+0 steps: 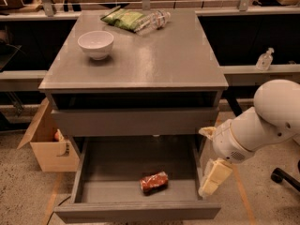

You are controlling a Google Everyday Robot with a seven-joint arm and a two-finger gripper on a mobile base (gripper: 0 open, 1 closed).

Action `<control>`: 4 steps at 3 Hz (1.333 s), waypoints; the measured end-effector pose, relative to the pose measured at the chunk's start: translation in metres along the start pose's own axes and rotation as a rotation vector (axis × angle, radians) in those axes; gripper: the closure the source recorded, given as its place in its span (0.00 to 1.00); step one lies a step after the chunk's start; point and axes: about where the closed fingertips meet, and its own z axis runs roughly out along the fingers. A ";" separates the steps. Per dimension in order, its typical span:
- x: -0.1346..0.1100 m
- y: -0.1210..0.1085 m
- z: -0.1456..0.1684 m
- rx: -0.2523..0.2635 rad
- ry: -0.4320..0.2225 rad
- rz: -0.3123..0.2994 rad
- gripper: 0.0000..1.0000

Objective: Pick coke can from middle drawer and place on counter

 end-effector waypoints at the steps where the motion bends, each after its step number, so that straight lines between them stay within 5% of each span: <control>1: 0.016 -0.004 0.035 -0.006 -0.004 0.022 0.00; 3: 0.046 -0.030 0.120 -0.028 -0.017 0.085 0.00; 4: 0.046 -0.030 0.120 -0.028 -0.017 0.085 0.00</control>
Offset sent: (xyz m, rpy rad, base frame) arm 0.0318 0.0084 -0.1347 0.0296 0.0546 -0.0395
